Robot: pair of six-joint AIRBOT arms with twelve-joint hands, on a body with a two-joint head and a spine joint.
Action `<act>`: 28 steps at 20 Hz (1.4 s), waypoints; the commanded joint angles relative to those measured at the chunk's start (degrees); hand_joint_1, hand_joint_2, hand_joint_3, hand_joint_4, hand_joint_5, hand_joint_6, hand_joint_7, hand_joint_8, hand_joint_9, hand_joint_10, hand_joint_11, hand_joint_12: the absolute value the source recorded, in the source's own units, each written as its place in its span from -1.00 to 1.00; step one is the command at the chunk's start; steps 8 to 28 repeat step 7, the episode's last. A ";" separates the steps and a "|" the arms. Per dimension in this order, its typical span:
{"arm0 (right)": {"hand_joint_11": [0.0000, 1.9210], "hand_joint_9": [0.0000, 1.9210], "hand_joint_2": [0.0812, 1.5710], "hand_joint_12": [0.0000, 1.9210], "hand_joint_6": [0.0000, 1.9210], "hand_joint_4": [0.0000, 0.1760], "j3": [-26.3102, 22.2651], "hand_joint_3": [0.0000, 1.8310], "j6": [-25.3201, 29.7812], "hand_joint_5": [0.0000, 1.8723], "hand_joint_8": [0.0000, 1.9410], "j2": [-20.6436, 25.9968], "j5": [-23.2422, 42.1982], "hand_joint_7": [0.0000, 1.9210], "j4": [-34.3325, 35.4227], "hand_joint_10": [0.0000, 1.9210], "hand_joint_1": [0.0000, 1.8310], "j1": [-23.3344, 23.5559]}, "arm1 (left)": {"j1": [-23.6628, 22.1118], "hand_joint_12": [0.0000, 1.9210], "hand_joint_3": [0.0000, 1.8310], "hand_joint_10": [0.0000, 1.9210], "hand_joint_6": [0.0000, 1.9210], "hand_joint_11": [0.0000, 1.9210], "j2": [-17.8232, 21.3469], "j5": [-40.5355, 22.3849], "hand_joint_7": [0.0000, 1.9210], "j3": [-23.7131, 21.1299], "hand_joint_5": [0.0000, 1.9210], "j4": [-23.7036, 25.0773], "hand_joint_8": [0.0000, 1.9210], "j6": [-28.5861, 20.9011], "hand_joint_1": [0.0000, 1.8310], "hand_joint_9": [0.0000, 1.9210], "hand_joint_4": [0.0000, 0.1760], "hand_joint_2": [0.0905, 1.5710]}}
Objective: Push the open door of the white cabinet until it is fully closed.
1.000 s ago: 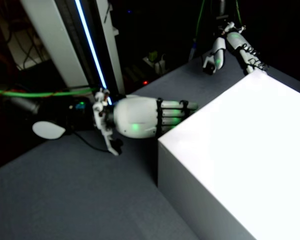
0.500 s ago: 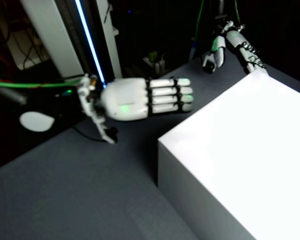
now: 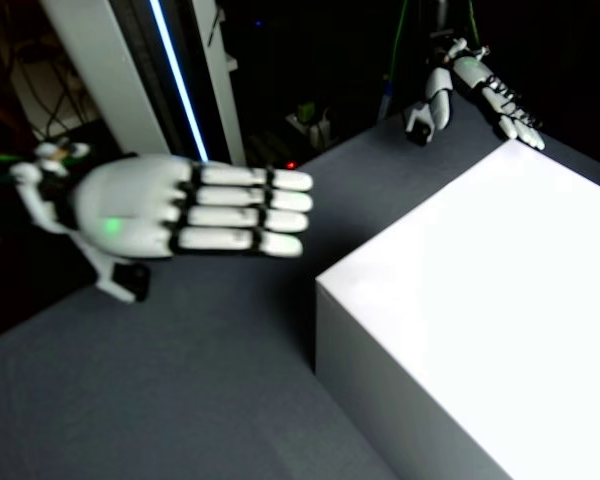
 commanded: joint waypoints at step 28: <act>-1.00 -1.00 0.62 -1.00 -1.00 -0.63 -0.67 -1.00 -2.11 -1.00 -1.00 1.91 17.93 -1.00 14.50 -1.00 -0.70 -9.35 | -0.36 -1.00 -1.00 -1.00 -1.00 -1.00 0.46 -9.97 -1.00 0.21 -1.00 -2.11 -1.00 0.47 -0.91 -1.00 -1.00 0.81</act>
